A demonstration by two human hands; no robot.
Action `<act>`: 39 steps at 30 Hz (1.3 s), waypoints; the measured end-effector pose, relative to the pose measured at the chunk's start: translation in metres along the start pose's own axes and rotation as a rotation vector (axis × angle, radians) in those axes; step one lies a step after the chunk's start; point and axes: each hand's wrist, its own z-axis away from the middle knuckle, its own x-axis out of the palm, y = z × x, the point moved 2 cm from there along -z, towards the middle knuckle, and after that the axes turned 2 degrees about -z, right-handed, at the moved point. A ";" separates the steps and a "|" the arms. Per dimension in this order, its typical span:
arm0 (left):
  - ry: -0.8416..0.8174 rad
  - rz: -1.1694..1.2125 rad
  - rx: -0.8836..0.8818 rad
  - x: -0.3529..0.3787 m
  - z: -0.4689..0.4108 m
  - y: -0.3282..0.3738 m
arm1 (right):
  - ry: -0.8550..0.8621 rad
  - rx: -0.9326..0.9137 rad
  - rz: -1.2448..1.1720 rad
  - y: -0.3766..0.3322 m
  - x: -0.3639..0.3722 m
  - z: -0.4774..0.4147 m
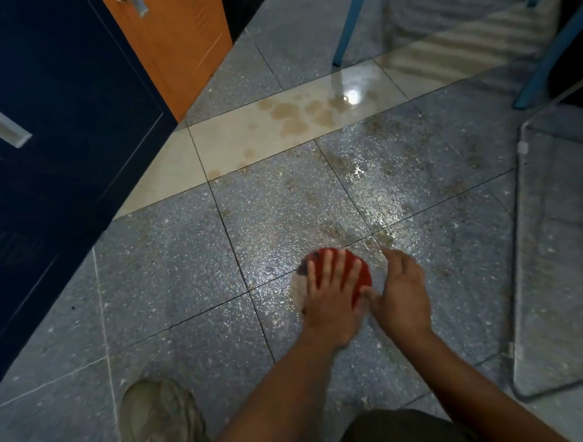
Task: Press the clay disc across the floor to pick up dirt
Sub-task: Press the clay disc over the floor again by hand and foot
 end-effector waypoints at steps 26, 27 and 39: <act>-0.178 1.175 -0.757 -0.068 0.050 0.011 | -0.449 -0.006 0.029 -0.064 -0.104 -0.041; -0.224 1.402 -0.848 -0.090 0.049 0.008 | -0.464 0.026 0.015 -0.073 -0.111 -0.039; -0.656 1.743 -0.552 -0.395 0.074 -0.072 | -0.470 0.426 -0.761 -0.247 -0.231 -0.013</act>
